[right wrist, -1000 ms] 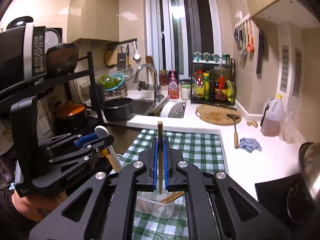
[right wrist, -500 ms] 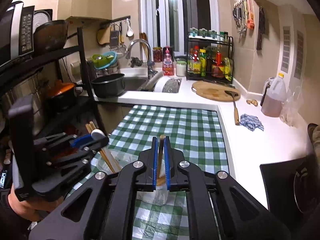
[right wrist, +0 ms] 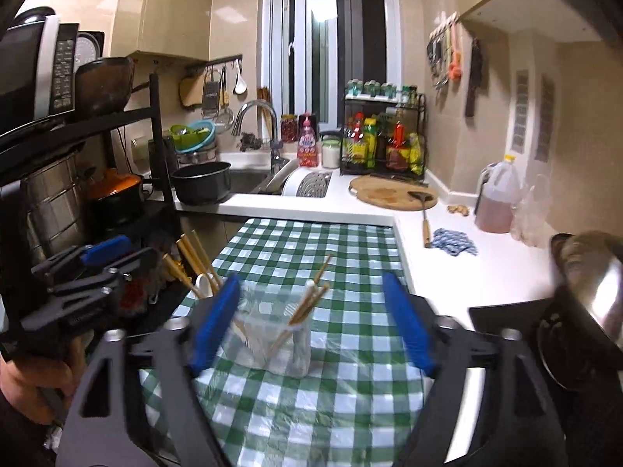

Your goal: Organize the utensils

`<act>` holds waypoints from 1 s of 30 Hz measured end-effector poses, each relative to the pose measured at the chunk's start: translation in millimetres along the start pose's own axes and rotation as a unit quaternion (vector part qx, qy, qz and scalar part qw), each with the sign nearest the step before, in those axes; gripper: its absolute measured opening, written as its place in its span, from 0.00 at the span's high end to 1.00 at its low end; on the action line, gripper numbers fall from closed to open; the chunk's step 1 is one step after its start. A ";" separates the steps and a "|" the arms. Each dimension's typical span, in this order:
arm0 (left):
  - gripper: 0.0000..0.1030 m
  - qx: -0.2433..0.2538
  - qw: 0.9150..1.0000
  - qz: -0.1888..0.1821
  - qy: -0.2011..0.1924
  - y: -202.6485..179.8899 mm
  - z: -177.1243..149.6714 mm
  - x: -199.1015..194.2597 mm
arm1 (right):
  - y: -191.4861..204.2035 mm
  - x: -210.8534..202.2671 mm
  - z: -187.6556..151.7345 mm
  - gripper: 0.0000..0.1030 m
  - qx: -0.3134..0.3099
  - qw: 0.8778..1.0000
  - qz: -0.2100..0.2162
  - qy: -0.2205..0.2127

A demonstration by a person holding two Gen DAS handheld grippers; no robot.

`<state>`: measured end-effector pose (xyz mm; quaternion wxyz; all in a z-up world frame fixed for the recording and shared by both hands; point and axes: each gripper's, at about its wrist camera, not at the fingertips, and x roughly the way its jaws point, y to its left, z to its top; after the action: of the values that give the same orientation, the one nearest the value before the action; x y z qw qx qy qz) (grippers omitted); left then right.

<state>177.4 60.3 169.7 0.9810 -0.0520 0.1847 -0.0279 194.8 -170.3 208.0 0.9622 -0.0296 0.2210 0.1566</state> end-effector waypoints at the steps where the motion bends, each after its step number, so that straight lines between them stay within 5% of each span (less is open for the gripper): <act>1: 0.21 -0.007 1.000 0.002 -0.002 1.1 -6.5 -9.4 | -1.7 -8.1 -5.2 0.10 0.005 1.000 -0.003 -0.005; 6: 0.10 -0.016 1.000 0.012 0.005 -0.8 -48.8 -36.4 | -16.5 -29.6 -56.9 0.05 0.047 0.998 -0.042 0.000; 12: 0.08 -0.019 0.998 0.027 0.044 0.3 -85.4 -37.8 | -9.7 -22.7 -92.7 0.05 0.047 0.997 -0.060 0.025; 30: 0.07 -0.032 0.994 0.052 0.094 2.7 -110.2 -34.0 | 11.8 -15.5 -112.2 0.05 0.032 0.998 -0.043 0.045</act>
<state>105.6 55.4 79.5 0.9574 -0.0704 0.2790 0.0243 131.2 -177.7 113.9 0.9574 -0.0159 0.2679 0.1063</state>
